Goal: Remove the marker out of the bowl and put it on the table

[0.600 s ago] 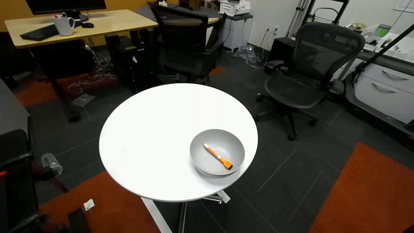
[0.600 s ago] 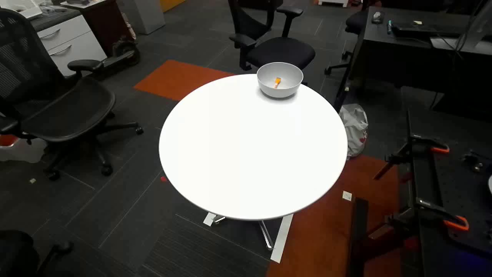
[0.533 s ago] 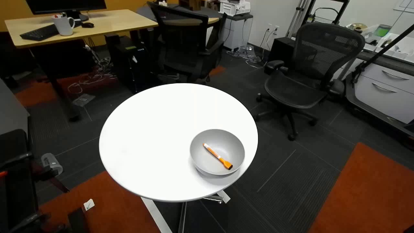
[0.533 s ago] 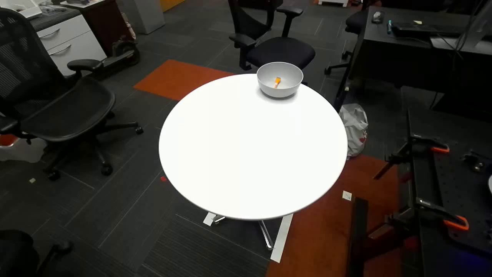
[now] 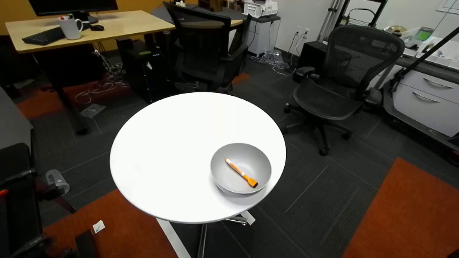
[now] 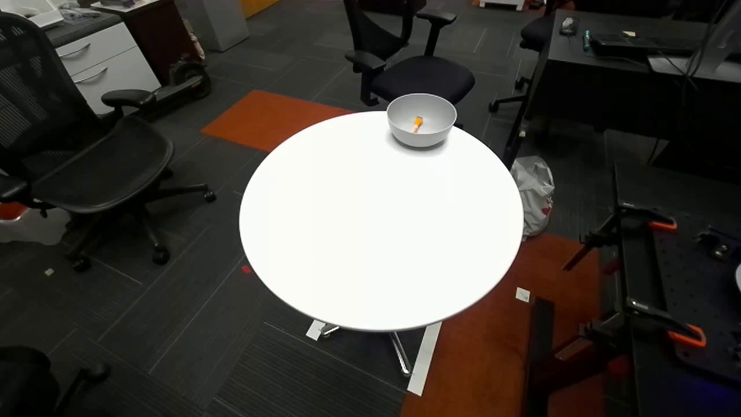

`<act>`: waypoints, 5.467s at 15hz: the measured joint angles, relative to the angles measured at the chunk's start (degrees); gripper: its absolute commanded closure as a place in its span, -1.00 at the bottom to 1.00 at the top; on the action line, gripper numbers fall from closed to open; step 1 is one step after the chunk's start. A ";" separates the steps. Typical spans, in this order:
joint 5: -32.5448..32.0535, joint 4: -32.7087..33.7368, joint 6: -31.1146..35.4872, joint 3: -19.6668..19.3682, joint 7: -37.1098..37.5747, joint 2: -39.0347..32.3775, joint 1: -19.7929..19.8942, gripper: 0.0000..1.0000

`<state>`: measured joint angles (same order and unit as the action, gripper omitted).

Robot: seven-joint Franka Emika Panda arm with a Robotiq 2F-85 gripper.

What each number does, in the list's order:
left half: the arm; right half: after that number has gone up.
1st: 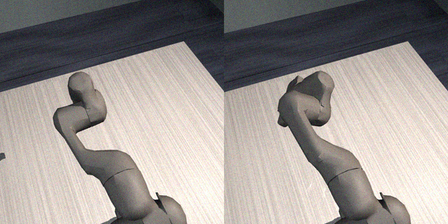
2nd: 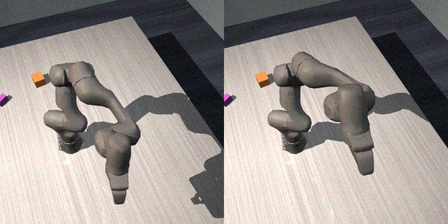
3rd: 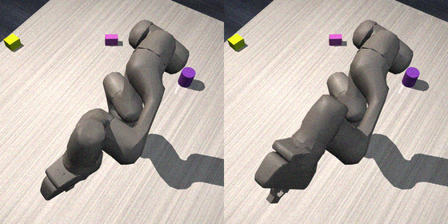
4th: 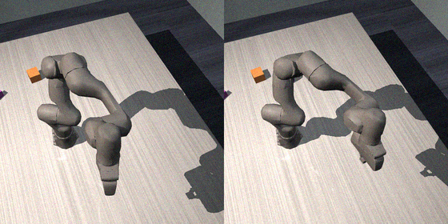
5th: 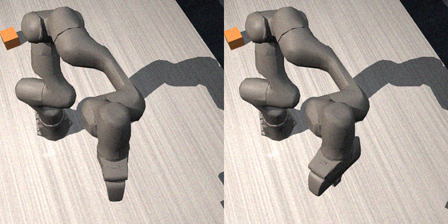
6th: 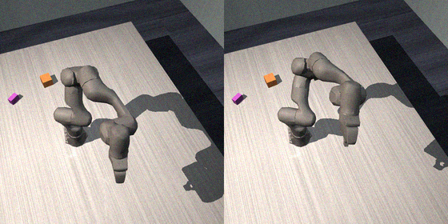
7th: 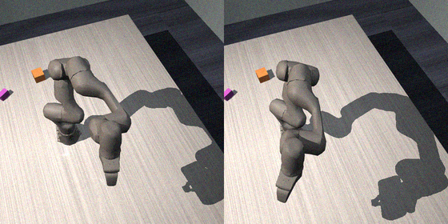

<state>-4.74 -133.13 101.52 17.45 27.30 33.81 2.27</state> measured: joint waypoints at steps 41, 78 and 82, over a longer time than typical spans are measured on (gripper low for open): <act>11.24 18.22 22.69 -25.45 49.11 -43.41 5.98 -1.00; 8.04 38.91 29.11 -30.14 57.19 -71.16 6.88 -1.00; 9.65 41.60 30.18 -30.12 56.27 -74.73 7.81 -1.00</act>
<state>4.92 -91.53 131.70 -12.67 83.57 -40.92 10.08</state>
